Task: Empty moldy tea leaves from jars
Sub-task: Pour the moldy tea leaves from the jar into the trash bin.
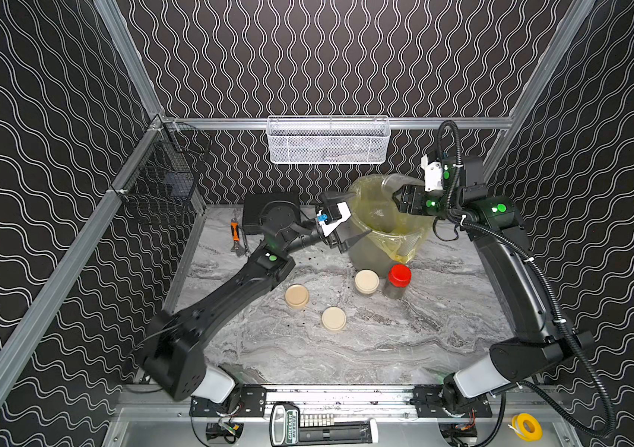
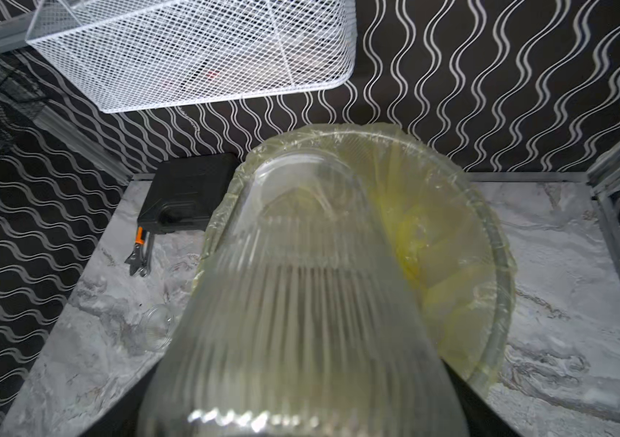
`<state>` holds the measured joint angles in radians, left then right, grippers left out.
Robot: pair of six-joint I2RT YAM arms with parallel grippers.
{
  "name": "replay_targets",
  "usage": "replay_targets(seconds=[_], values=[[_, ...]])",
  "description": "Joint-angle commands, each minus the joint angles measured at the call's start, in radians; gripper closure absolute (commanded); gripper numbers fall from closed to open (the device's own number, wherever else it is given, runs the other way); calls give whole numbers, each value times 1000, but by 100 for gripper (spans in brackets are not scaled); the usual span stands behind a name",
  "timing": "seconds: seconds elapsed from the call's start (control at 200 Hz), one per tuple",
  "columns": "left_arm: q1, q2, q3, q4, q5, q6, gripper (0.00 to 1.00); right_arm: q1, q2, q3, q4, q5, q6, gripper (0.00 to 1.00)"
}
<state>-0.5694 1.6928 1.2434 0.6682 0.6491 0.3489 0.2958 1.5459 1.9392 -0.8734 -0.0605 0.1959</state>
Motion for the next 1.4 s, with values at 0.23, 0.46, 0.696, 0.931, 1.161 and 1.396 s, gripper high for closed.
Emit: replay_targets(seconds=[0.23,0.46,0.696,0.931,1.161,1.396], values=[[51,249,255,173,198,276,2,-55,-50,-31,63,-236,102,100],[16,333,401,-74,130,452,1,-52,-66,-89,124,-226,153,100],[-9,367,476,-253,53,476,1,-52,-58,-104,150,-263,164,100],[-29,398,585,-455,33,501,1,-50,-57,-92,166,-321,180,100],[-49,435,606,-433,1,539,1,-39,-67,-112,180,-343,180,100],[-50,453,611,-388,0,455,5,-30,-70,-110,161,-351,159,100]])
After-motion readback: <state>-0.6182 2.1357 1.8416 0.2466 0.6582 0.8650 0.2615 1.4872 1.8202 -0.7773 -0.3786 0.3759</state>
